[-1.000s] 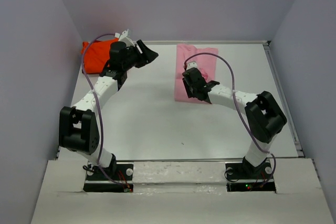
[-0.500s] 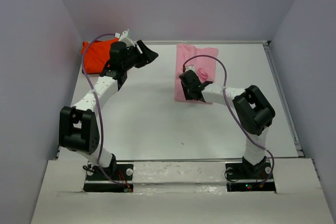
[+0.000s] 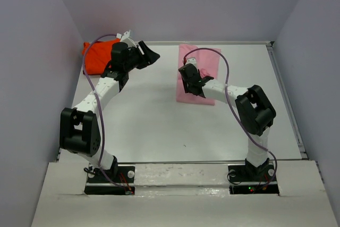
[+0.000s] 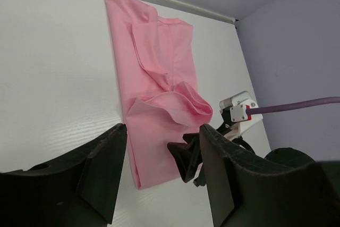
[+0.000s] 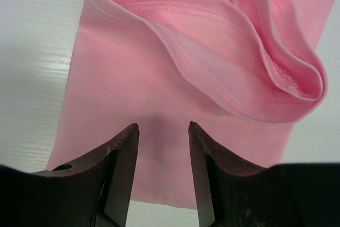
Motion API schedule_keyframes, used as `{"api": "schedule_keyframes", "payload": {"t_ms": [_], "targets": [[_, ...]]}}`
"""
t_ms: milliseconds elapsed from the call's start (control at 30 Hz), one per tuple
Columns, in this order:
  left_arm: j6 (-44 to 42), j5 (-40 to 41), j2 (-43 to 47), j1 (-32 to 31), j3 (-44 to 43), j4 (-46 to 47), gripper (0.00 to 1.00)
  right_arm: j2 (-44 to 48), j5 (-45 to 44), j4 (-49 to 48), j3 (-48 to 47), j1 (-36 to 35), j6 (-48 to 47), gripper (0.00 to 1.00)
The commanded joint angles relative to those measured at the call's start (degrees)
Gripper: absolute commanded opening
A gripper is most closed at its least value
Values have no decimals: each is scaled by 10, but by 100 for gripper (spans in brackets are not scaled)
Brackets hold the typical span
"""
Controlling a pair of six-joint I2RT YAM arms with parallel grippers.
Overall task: Fold and stack the t-shirts
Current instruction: Smooth out the 2/3-rectangle-folded T-shirt at the center of the board.
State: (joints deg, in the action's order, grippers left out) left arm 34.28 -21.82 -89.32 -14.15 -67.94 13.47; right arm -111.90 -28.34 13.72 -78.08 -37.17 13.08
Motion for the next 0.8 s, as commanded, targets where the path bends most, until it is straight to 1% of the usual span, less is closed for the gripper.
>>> {"api": "schedule_keyframes", "payload": {"t_ms": [0,100,400,633,767], "targets": [[-10,-6,18,0,-5,9,66,-17,-20,0,-36,12,-5,49],[-11,-4,19,0,-6,9,66,-38,-22,2,-44,38,-5,49],[-11,-4,20,1,-7,9,66,-53,-23,1,-57,86,-17,49],[-11,-4,19,0,-6,9,66,-68,-25,1,-80,106,-31,48],[-11,-5,16,0,-5,9,66,-97,-24,2,-118,112,-45,48]]}}
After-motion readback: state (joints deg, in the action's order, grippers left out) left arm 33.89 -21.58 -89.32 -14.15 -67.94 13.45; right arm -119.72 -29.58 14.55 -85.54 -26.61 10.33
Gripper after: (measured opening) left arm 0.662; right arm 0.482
